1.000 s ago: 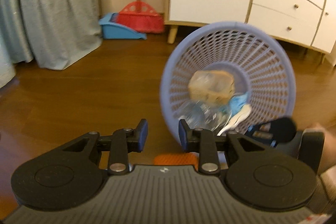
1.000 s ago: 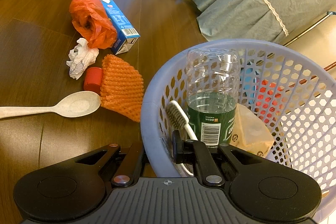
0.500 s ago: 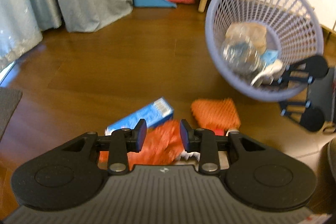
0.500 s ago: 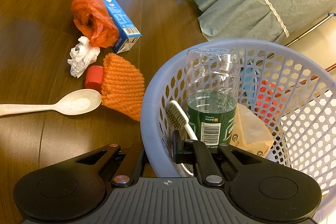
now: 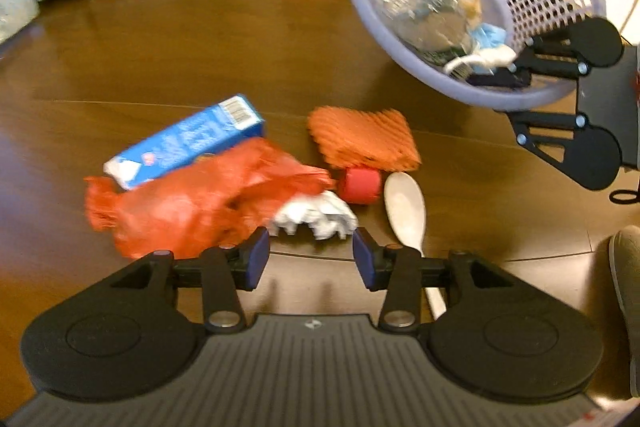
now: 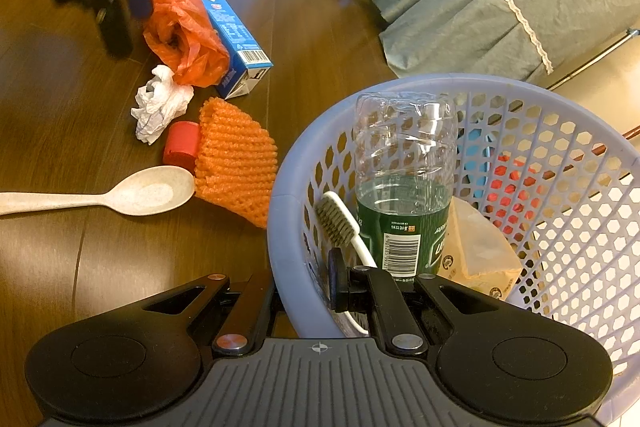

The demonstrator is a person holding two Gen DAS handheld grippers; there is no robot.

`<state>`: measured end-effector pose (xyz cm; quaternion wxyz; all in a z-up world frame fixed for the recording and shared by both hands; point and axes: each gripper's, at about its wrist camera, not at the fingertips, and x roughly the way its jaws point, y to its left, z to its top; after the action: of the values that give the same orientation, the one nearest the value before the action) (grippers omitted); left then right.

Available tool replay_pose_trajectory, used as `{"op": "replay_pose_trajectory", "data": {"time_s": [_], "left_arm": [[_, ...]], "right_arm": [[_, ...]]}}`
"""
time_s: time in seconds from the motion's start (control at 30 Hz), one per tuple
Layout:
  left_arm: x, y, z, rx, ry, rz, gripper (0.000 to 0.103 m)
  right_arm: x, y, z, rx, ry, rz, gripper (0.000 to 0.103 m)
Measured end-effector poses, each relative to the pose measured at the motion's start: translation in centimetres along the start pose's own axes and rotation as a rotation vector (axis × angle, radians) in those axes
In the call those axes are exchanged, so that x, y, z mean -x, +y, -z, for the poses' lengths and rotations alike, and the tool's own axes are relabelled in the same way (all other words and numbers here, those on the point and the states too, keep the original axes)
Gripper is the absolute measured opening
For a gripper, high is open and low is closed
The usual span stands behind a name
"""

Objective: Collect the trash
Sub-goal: 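Move the open left tool down to the crumpled white tissue, then close the left tool on the crumpled white tissue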

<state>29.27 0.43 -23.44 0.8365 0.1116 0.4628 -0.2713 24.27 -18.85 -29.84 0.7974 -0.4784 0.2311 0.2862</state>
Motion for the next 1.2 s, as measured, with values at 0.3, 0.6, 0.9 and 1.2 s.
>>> {"op": "replay_pose_trajectory", "data": {"time_s": [0.3,0.6,0.9,1.2], "left_arm": [[-1.7,-1.4,-0.1,-0.010,-0.022,-0.019,0.050],[-3.1,-1.1,0.2,0.036,-0.029,-0.048,0.056],[-5.3,-0.6,-0.7,0.097,-0.009,-0.076,0.055],[-5.6,-1.0,-0.3,0.058,0.017,-0.094,0.024]], "right_arm": [[0.0,0.1,0.0,0.000,-0.001,0.000,0.004],[0.0,0.1,0.1,0.001,0.000,0.001,0.004],[0.0,0.1,0.1,0.003,0.000,0.001,0.004],[0.0,0.2,0.1,0.000,0.001,0.001,0.004]]}}
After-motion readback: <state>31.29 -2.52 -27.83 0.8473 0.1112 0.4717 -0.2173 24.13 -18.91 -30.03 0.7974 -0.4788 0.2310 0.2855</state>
